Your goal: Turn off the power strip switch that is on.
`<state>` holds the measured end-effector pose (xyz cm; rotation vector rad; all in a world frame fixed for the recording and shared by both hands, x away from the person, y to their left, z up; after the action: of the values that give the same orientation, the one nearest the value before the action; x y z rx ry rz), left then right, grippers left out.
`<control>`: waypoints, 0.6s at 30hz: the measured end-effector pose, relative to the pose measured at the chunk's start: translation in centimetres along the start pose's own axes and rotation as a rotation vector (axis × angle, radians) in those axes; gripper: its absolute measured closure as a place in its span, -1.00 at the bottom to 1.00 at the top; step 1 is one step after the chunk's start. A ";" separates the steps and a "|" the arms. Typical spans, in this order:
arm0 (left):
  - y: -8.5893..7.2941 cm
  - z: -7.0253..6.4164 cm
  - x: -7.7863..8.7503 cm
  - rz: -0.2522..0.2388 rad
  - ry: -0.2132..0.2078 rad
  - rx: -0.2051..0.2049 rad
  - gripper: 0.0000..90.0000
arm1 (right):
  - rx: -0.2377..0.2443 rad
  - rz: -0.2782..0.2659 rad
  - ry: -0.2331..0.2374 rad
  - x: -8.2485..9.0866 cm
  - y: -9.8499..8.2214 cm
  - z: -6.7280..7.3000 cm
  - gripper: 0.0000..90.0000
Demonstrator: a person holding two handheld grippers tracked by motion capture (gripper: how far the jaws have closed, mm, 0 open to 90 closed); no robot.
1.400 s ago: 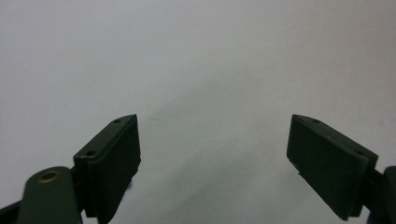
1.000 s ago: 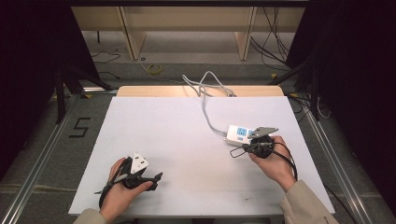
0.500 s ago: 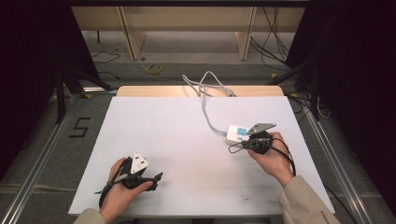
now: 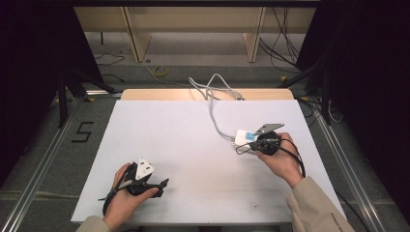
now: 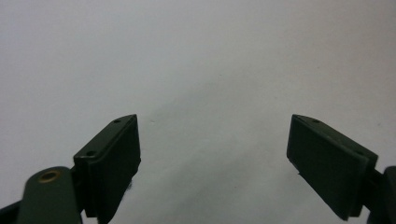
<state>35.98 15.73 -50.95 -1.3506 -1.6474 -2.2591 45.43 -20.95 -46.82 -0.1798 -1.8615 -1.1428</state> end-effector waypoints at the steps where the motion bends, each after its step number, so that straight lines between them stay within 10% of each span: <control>1: 0.0 0.0 0.0 0.000 0.000 -0.001 -0.61 | -0.001 0.000 0.000 0.0 0.0 0.0 1.00; 18: 0.0 0.0 0.1 -0.002 0.000 -0.002 -0.61 | -0.005 0.023 -0.003 -0.9 0.7 -0.7 1.00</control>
<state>35.94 15.71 -50.88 -1.3499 -1.6473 -2.2621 46.72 -20.84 -46.93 -0.2051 -1.8549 -1.1322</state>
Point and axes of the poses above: each handheld gripper's, and its own axes: x roughly backward along the jaws, y roughly out of its top, z roughly to its left, the point moved 5 cm from there along -x, roughly forward along the jaws, and after that the axes turned 3 degrees about -y, right-handed, at the moved point
